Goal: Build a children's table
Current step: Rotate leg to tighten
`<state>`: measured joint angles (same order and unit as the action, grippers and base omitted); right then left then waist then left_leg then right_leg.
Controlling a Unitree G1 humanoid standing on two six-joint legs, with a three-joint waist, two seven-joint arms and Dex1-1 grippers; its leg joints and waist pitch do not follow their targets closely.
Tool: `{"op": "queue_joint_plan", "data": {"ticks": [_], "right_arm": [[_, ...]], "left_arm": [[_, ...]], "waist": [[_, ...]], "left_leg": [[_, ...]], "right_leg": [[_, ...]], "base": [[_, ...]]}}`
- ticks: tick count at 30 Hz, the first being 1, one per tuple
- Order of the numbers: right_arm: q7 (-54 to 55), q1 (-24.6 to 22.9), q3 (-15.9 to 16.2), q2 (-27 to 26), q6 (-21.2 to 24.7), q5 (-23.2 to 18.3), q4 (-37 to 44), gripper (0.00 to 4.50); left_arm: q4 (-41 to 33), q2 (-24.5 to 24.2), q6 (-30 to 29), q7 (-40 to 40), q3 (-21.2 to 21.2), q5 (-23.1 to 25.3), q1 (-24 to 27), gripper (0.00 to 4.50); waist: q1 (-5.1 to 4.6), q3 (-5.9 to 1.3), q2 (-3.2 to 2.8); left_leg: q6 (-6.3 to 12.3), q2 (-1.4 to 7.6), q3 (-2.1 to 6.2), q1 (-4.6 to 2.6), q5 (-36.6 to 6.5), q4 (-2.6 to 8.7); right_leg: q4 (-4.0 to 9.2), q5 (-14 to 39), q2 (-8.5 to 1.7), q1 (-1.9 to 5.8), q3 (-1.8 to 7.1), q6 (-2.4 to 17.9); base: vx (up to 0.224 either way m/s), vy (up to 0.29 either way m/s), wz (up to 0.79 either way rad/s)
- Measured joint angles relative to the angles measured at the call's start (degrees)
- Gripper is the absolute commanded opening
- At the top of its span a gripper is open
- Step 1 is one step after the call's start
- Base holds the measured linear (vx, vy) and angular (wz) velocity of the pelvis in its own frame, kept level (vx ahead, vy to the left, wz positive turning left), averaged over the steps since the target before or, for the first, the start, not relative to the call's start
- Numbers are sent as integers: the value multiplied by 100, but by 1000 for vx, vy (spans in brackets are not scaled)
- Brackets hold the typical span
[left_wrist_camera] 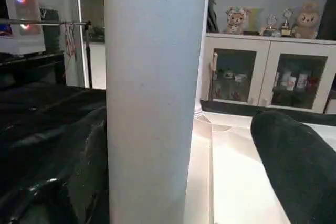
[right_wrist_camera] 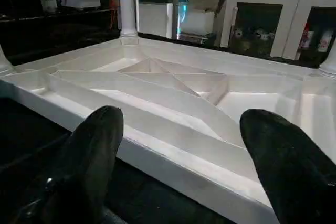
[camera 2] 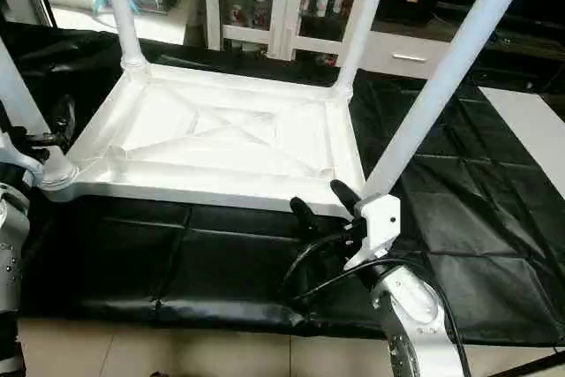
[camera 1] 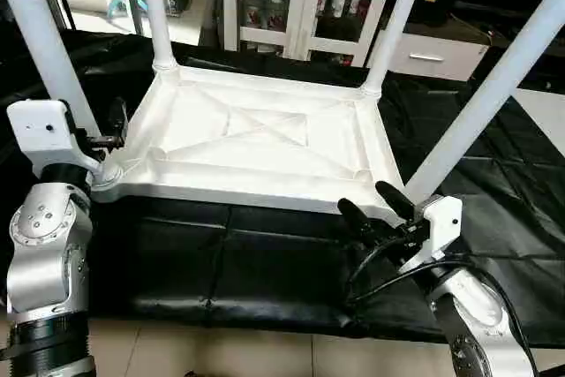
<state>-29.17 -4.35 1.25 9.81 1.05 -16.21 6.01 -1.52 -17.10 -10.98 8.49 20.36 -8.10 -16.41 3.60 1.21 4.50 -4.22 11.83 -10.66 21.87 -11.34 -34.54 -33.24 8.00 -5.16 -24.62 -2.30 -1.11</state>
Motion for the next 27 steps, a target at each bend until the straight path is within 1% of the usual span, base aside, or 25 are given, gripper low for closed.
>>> {"op": "queue_joint_plan", "data": {"ticks": [4,6,8,15,20,25,27], "right_arm": [[4,0,0,-11,0,0,-1,384],[4,1,8,-14,0,1,-5,384],[2,2,36,-14,0,1,-7,384],[-7,27,39,-13,0,8,-65,384],[-5,65,40,-10,-1,10,-66,384],[-8,68,40,-9,-2,10,-149,384],[-11,70,41,-9,-2,10,-179,384]], "left_arm": [[-109,25,-197,-2,-5,-111,0,443],[-168,65,-354,-27,-3,-151,-2,443],[-180,70,-462,-53,5,-184,-4,443],[-152,16,-787,-76,26,-288,-5,443],[132,-60,-792,-318,22,-106,-13,443],[220,-105,-839,-357,118,-170,-169,443],[243,-163,-839,-350,119,-181,-236,417]], "waist": [[10,4,-6],[14,10,-15],[12,14,-20],[5,14,-19],[-30,19,-17],[-27,29,1],[-27,31,-3]], "left_leg": [[0,-2,5,-14,0,0],[0,-3,9,-48,0,1],[-1,-5,10,-69,-1,1],[-1,-9,22,-67,-1,2],[-1,-9,28,-66,-1,2],[-1,-8,31,-60,-1,4],[-1,-9,31,-58,-1,4]], "right_leg": [[2,11,0,22,-1,-19],[7,19,-1,59,-1,-31],[8,25,-2,80,0,-39],[9,25,-1,82,-3,-39],[9,25,2,80,-6,-39],[10,25,3,76,-8,-39],[12,26,3,74,-6,-40]], "base": [[0,0,0],[0,0,0],[0,0,0],[0,0,0],[0,0,0],[0,0,0],[0,0,0]]}}
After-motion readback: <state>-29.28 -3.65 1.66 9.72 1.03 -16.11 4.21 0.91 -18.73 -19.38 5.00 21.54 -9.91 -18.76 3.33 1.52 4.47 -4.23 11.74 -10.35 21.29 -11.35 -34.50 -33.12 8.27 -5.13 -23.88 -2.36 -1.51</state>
